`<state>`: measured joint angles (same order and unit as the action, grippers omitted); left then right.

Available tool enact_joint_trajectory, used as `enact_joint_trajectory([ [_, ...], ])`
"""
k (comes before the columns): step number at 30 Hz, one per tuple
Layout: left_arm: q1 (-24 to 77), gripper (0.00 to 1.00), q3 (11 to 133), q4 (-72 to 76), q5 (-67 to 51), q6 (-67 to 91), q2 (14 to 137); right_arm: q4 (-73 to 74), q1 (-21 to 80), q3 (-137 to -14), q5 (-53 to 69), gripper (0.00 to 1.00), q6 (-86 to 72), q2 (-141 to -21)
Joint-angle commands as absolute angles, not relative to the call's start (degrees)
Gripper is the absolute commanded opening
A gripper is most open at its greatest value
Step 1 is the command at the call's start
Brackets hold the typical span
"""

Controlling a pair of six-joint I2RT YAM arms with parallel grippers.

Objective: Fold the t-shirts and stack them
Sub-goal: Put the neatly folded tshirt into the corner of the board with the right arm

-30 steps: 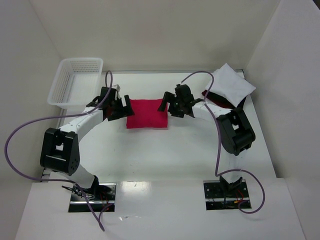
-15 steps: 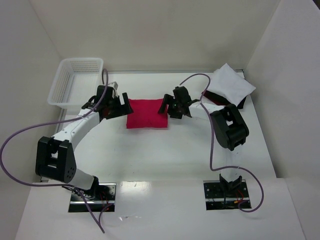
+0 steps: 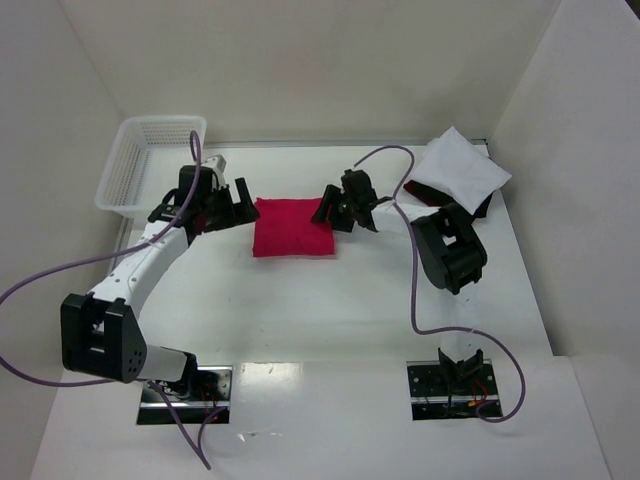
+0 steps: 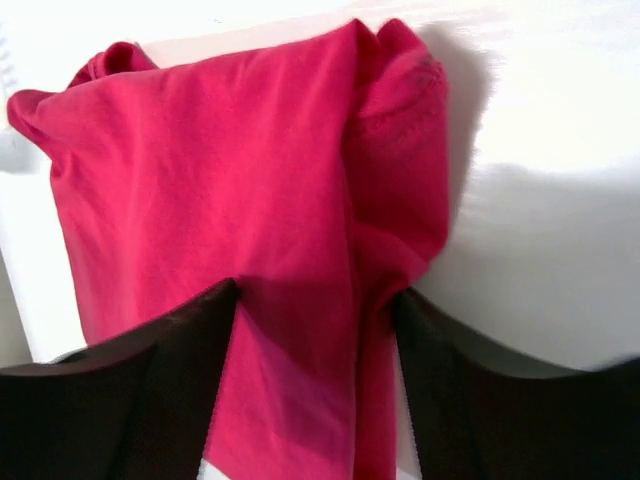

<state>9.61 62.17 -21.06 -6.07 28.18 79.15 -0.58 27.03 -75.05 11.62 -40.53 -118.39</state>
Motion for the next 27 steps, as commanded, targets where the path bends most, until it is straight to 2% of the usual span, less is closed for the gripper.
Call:
enact_joint_trajectory([
  [1, 9.5, 0.99, 64.3, -21.9, -7.3, 25.6, 77.0, 2.3, 28.7, -76.1, 10.5, 0.64, -40.5, -122.9],
  [3, 9.5, 0.99, 64.9, -22.4, -7.3, 25.6, 76.5, 3.0, 28.7, -77.5, 9.8, 0.56, -41.1, -123.5],
  [4, 9.5, 0.99, 64.9, -22.4, -7.3, 25.6, 76.5, 3.7, 28.7, -77.5, 9.8, 0.49, -41.1, -124.0],
  [5, 9.0, 0.99, 64.9, -22.4, -7.3, 25.0, 75.9, 3.7, 28.7, -78.0, 9.8, 0.34, -41.1, -124.0],
  [7, 9.0, 0.99, 64.9, -22.4, -7.8, 25.0, 75.9, 4.3, 28.7, -78.6, 8.5, 0.23, -41.1, -124.0],
  [8, 9.0, 0.99, 64.9, -22.4, -7.8, 25.0, 75.9, 5.4, 28.7, -79.3, 7.8, 0.11, -41.7, -124.0],
  [9, 9.0, 0.99, 64.9, -22.9, -7.8, 24.4, 75.4, 6.0, 28.7, -79.8, 7.0, 0.04, -41.7, -124.0],
  [10, 9.0, 0.99, 64.9, -22.9, -7.8, 24.4, 75.4, 6.7, 28.7, -80.4, 6.2, 0.0, -41.7, -124.0],
  [16, 8.4, 0.99, 65.4, -24.0, -8.9, 23.3, 74.9, 12.7, 26.6, -87.8, 3.2, 0.0, -38.6, -122.2],
  [27, 6.7, 0.99, 65.3, -25.2, -12.0, 20.3, 75.8, 25.3, 13.5, -108.2, 3.1, 0.0, -29.7, -120.1],
])
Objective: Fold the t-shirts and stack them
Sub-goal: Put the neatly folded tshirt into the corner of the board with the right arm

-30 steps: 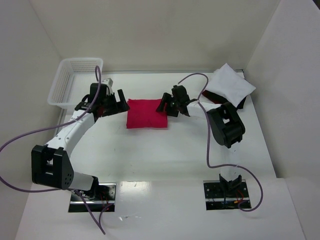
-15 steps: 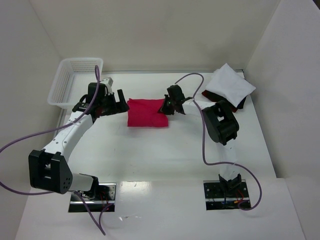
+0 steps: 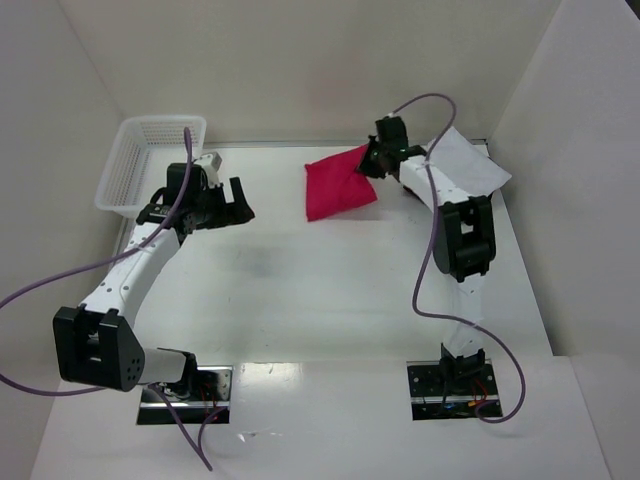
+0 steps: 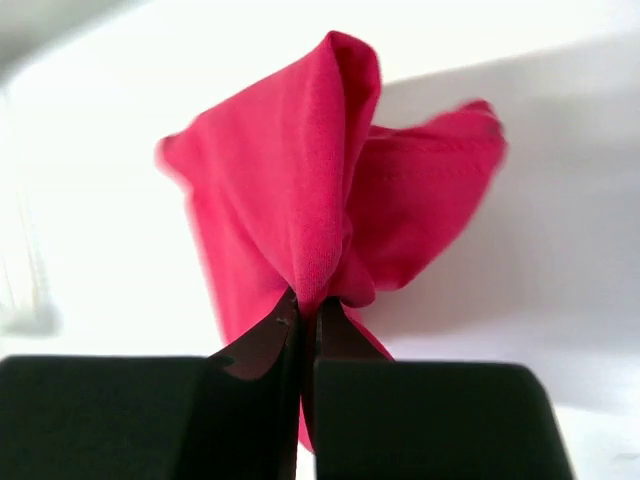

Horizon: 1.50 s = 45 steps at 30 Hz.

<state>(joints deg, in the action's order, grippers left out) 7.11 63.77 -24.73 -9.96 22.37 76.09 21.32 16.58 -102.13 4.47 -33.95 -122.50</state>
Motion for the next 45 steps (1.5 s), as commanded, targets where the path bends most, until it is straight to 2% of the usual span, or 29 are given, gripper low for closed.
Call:
enact_joint_trajectory([
  [1, 6.7, 0.99, 65.3, -25.2, -12.0, 20.3, 75.8, 26.0, 11.6, -109.6, 3.7, 0.0, -28.9, -120.1],
  [8, 6.2, 0.99, 64.8, -24.6, -13.5, 19.2, 79.7, 35.9, 4.8, -126.6, 2.3, 0.0, -22.9, -122.8],
  [14, 6.2, 0.99, 67.9, -25.1, -15.3, 19.2, 84.6, 38.1, -1.2, -129.7, 3.0, 0.0, -21.8, -122.3],
  [23, 6.2, 0.99, 71.5, -24.1, -18.7, 20.5, 87.2, 33.5, -13.9, -118.3, 7.6, 0.0, -22.3, -111.1],
  [37, 6.2, 0.99, 71.5, -23.6, -19.2, 20.5, 87.2, 33.6, -16.3, -114.7, -0.5, 0.0, -21.8, -108.7],
  [44, 6.2, 0.99, 71.0, -23.6, -19.8, 20.5, 87.2, 33.0, -16.3, -105.9, -13.6, 0.1, -22.3, -105.3],
  [45, 6.2, 0.99, 70.5, -23.6, -19.8, 20.0, 87.2, 33.0, -16.3, -105.9, -14.3, 0.16, -22.3, -105.3],
])
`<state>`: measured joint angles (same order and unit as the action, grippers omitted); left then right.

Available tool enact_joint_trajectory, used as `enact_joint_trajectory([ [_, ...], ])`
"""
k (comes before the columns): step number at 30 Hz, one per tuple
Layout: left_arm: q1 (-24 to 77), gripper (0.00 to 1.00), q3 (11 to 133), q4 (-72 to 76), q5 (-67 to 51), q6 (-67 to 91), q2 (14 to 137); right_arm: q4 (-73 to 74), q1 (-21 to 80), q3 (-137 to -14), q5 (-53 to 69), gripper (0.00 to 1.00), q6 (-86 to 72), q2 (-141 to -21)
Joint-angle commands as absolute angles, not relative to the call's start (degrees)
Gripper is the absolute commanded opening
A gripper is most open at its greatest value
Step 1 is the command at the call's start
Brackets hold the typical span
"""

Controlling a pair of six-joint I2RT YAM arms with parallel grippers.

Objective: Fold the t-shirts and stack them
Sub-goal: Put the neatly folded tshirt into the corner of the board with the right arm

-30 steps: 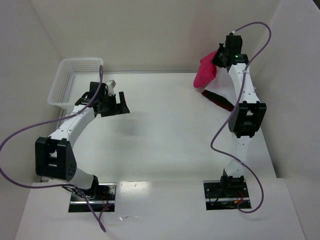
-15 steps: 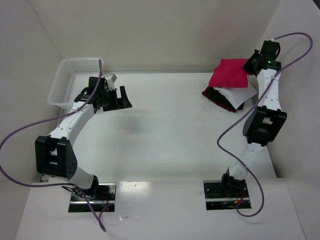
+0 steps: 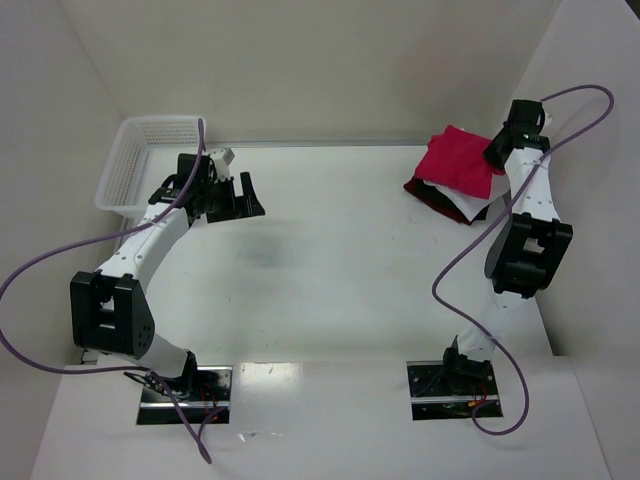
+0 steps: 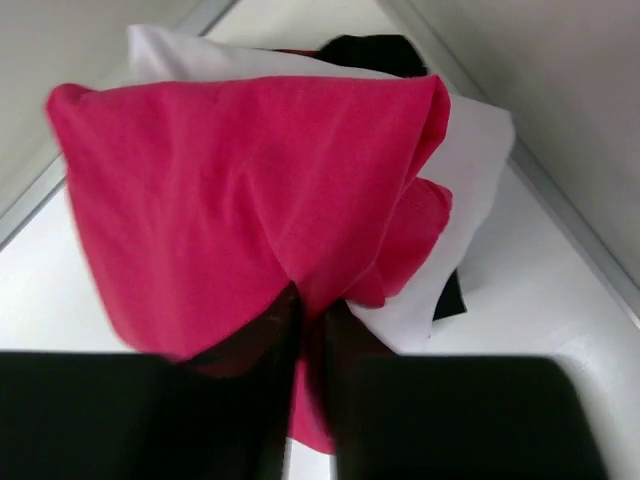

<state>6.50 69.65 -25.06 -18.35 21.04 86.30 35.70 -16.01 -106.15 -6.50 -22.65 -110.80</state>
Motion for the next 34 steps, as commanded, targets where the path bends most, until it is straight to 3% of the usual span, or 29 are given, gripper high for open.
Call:
enact_joint_trajectory([
  [1, 6.2, 0.99, 70.5, -23.6, -19.8, 20.0, 86.7, 33.0, -16.3, -105.9, -14.3, 0.28, -22.3, -105.3],
  [2, 6.2, 0.99, 70.5, -23.6, -20.3, 20.0, 86.7, 33.0, -16.3, -105.9, -14.8, 0.41, -22.3, -104.7],
  [3, 6.2, 0.99, 70.5, -23.6, -20.3, 20.0, 86.7, 33.0, -16.3, -105.9, -14.3, 0.75, -22.3, -103.9],
  [6, 6.2, 0.99, 70.5, -23.6, -20.3, 20.0, 85.6, 31.7, -16.3, -105.9, -14.3, 1.0, -22.3, -101.2],
  [17, 6.2, 0.99, 72.2, -25.3, -17.2, 19.4, 79.1, 31.4, -12.3, -100.9, -7.9, 1.0, -20.0, -87.3],
  [23, 6.2, 0.99, 73.3, -24.2, -14.6, 18.9, 74.4, 24.1, -10.7, -86.0, -5.2, 1.0, -22.2, -70.5],
  [34, 6.2, 0.99, 68.1, -24.2, -9.3, 16.1, 65.3, 26.2, -10.7, -73.2, 1.5, 1.0, -22.2, -60.4],
])
